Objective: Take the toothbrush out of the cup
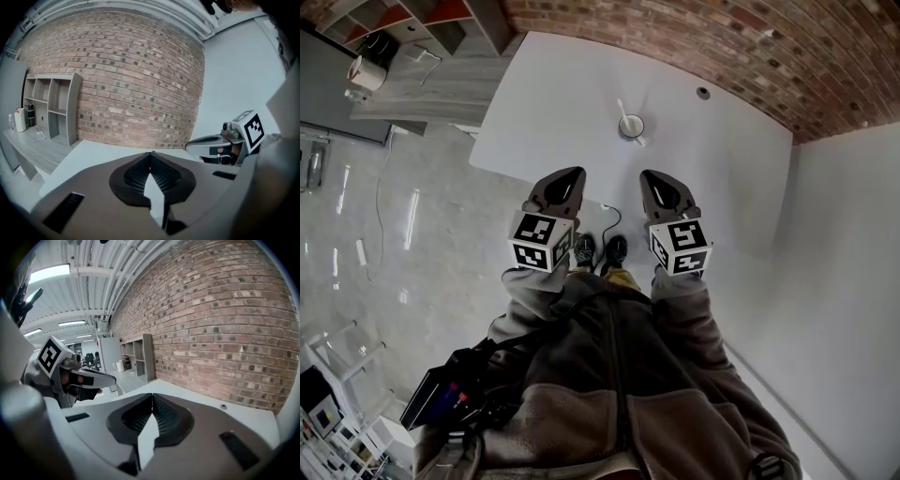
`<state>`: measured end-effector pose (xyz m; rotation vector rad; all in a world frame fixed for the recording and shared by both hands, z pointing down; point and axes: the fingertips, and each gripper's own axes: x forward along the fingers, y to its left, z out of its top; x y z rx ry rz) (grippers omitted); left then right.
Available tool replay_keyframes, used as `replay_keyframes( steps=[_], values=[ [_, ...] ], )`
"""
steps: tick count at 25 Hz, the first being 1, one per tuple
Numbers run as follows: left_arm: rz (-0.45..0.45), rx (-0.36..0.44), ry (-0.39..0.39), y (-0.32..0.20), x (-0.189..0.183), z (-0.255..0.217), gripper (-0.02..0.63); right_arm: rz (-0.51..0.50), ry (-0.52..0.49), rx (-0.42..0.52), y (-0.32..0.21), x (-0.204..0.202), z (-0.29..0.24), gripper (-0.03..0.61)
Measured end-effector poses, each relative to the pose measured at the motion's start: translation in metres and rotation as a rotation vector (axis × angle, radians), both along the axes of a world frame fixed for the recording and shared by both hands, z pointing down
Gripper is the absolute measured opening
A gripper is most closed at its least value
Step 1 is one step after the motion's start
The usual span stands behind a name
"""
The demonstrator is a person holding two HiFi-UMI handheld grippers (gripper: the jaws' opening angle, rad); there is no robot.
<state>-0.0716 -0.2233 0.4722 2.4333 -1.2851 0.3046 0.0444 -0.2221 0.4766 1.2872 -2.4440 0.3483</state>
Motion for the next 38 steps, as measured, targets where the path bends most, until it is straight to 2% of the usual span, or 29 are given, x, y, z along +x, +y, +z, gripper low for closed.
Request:
replay_keyframes(
  steps=[9,20,30,38],
  values=[
    [-0.004,-0.111,-0.026,-0.015,0.004,0.055,0.005,-0.044,0.048,-0.129,-0.024,0.007,0.069,0.003],
    [-0.040,-0.235,-0.054,-0.033,-0.007,0.115,0.005,-0.090,0.070,-0.211,-0.066,0.000,0.127,0.003],
    [-0.066,-0.271,-0.033,-0.061,-0.008,0.136,0.005,-0.109,0.075,-0.255,-0.114,0.005,0.167,0.003],
    [-0.084,-0.302,-0.033,-0.070,-0.013,0.154,0.005,-0.108,0.094,-0.256,-0.156,0.004,0.194,0.005]
  ],
)
